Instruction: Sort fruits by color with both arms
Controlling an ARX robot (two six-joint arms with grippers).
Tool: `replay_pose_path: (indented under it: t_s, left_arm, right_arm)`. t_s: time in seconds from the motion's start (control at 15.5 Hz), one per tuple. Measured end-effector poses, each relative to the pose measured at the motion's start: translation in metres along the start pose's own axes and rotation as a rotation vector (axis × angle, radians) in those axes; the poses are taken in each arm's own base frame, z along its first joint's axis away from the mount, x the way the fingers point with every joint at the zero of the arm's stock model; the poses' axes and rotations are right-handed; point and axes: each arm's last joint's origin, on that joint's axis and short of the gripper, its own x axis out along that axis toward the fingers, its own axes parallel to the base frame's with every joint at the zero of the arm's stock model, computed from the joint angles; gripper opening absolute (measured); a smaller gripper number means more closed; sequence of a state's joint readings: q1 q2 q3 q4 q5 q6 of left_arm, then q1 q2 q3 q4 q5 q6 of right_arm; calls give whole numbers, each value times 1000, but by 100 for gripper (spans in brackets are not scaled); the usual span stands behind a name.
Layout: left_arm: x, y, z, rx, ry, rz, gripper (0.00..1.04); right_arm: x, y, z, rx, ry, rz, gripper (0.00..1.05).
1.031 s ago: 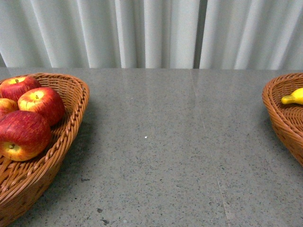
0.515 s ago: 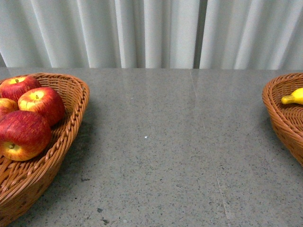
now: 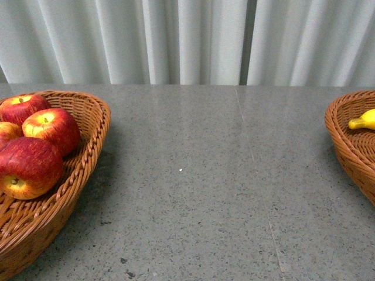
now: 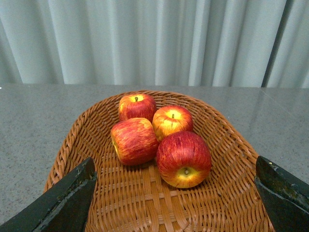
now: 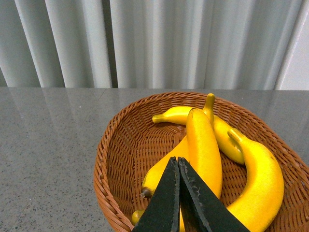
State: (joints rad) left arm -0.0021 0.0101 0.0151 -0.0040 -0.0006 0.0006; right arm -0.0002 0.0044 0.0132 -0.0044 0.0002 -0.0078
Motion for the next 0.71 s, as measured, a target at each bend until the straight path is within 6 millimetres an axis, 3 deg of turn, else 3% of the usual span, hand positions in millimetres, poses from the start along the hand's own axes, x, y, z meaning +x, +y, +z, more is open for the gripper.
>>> replay_pose_path:
  t_s: [0.45, 0.71]
  left_arm:
    - [0, 0, 0, 0, 0, 0, 98]
    - [0, 0, 0, 0, 0, 0, 98]
  right_arm:
    - [0, 0, 0, 0, 0, 0, 4]
    - [0, 0, 0, 0, 0, 0, 39]
